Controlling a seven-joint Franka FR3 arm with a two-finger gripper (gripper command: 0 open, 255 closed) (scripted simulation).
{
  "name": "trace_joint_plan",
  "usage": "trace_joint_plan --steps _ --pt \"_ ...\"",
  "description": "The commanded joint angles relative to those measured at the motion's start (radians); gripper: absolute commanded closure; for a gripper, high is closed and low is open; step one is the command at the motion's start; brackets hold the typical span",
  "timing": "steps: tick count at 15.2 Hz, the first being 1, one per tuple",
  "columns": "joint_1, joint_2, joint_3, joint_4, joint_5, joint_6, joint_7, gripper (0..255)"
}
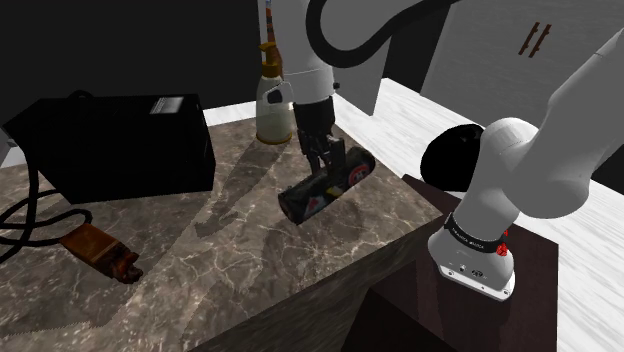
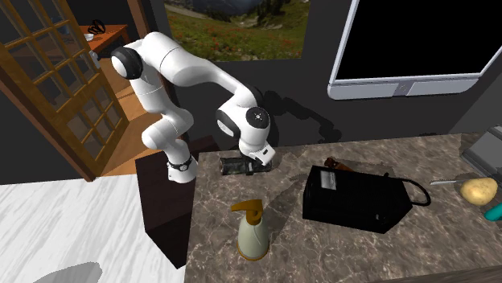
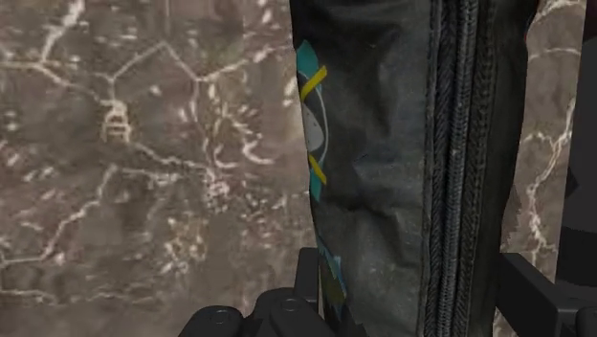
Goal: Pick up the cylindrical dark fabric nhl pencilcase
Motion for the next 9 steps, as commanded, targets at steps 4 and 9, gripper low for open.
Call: trace_joint_plan --steps 4,9 --pt "-0.001 -0.021 -0.002 0.048 -0.003 -0.068 0.012 255" --pt "-0.002 -0.037 -0.005 0.101 -0.006 -0.135 0.024 255"
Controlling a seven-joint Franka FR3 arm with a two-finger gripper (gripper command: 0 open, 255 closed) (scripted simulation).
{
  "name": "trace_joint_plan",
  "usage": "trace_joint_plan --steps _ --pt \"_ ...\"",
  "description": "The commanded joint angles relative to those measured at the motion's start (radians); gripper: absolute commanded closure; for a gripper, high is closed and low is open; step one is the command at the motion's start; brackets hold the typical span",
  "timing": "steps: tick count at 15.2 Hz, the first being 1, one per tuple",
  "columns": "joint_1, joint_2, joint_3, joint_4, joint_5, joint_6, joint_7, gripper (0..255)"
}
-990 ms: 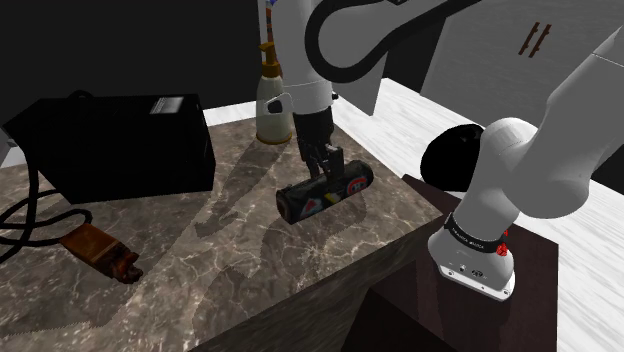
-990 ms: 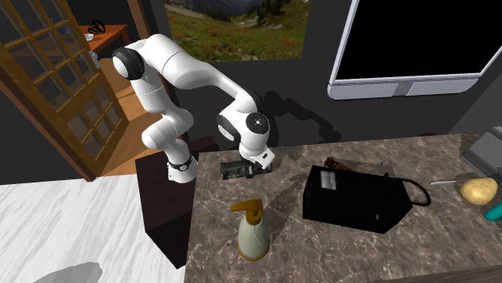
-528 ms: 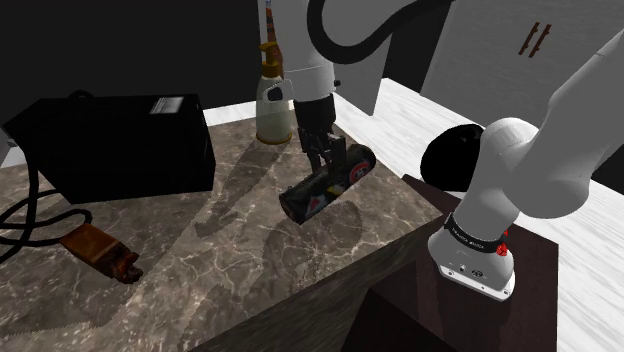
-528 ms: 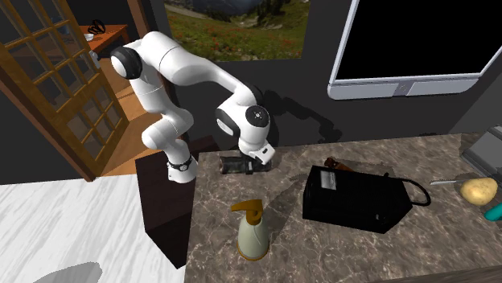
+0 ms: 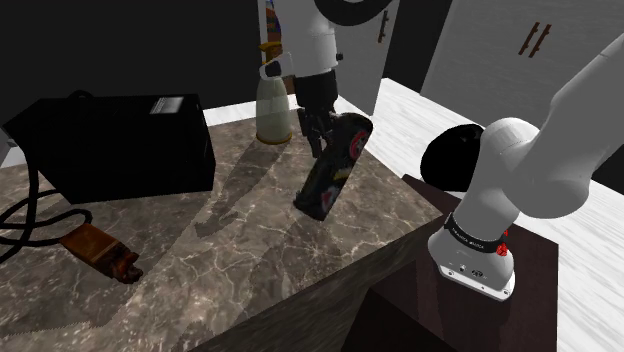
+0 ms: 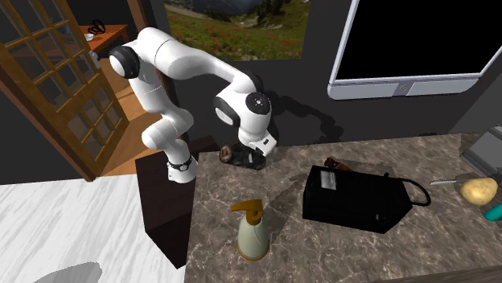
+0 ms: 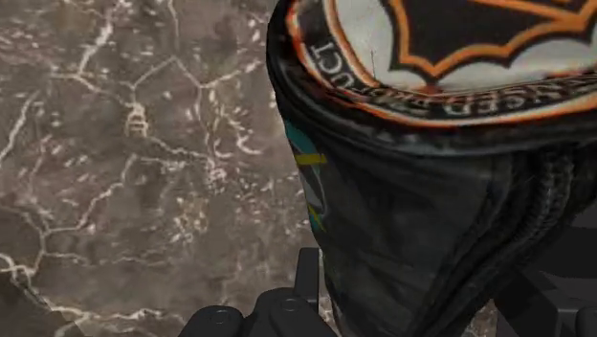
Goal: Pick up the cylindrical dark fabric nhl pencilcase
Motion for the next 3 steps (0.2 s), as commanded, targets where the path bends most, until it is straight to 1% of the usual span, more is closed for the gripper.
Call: trace_joint_plan --steps 1,3 --pt "0.000 -0.007 0.000 0.021 0.000 -0.026 0.005 255" --pt "0.000 -0.007 0.000 0.022 0.000 -0.028 0.006 255"
